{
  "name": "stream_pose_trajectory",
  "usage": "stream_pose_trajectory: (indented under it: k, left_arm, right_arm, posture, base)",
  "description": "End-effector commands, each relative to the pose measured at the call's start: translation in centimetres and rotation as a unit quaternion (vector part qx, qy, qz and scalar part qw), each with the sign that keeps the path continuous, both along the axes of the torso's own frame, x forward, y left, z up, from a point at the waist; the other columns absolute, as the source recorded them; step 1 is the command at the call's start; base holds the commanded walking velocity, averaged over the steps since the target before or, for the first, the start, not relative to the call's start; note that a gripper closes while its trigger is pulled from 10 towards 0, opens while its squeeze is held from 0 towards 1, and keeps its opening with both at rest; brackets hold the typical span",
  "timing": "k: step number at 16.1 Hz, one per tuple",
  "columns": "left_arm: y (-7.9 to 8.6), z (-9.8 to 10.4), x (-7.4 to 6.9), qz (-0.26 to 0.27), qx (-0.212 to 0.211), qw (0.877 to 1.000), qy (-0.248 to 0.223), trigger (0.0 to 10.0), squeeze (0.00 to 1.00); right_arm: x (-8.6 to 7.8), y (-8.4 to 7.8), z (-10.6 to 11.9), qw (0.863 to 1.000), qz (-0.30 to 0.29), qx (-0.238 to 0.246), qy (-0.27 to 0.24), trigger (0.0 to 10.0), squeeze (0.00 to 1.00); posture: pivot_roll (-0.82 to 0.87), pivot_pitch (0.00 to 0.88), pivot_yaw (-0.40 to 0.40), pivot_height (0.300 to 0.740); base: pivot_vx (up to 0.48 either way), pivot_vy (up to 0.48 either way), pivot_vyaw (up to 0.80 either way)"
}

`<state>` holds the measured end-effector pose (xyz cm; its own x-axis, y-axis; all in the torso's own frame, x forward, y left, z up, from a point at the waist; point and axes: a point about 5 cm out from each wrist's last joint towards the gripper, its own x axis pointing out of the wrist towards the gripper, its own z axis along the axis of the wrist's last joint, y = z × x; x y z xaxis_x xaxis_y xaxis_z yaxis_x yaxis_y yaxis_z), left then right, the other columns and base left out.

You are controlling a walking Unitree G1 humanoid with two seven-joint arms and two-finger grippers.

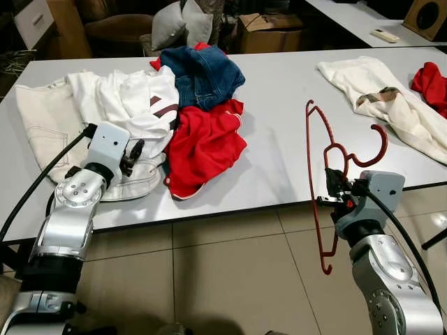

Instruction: Hang hanger

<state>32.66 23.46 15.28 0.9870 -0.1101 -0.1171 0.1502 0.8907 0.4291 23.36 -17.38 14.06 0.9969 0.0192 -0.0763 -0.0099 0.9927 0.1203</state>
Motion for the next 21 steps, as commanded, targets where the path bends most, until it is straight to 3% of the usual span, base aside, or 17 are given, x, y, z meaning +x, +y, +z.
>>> stream_pose_trajectory:
  k: [1,3,4,5,6,21]
  left_arm:
    - [0.3,0.4,0.3,0.003,0.009,1.0,-0.004,10.0,0.0]
    - [-0.2,-0.3,0.2,-0.019,0.004,1.0,0.014,10.0,0.0]
    - [-0.4,-0.5,0.1,-0.031,0.002,0.999,0.022,4.7,0.0]
    - [-0.4,-0.5,0.1,-0.034,0.004,0.999,0.023,2.9,0.0]
    - [-0.4,-0.5,0.0,-0.039,0.007,0.999,0.025,0.0,0.0]
    - [-1.3,-0.7,-0.7,-0.084,0.01,0.996,0.036,0.0,0.0]
  right_arm:
    - [0.0,-0.2,0.0,1.0,0.0,-0.003,-0.002,10.0,0.0]
    - [0.1,-0.2,0.1,1.0,0.0,-0.003,-0.002,10.0,0.0]
    - [0.2,-0.1,0.1,1.0,0.0,-0.002,-0.004,10.0,0.0]
    - [0.3,-0.1,0.2,1.0,0.0,-0.002,-0.005,10.0,0.0]
    - [0.4,-0.1,0.2,1.0,0.0,-0.002,-0.007,10.0,0.0]
    - [0.7,0.1,0.0,1.0,0.009,-0.005,-0.002,10.0,0.0]
  posture:
    - [-0.01,0.029,0.002,0.74]
    - [-0.01,0.024,0.006,0.74]
    - [-0.01,0.023,0.008,0.74]
    - [0.0,0.025,0.01,0.74]
    - [0.0,0.032,0.011,0.74]
    - [0.01,0.03,-0.007,0.74]
  base:
    - [0.0,0.0,0.0]
    - [0.0,0.0,0.0]
    - [0.0,0.0,0.0]
    - [0.0,0.0,0.0]
    - [0.0,0.0,0.0]
    - [0.0,0.0,0.0]
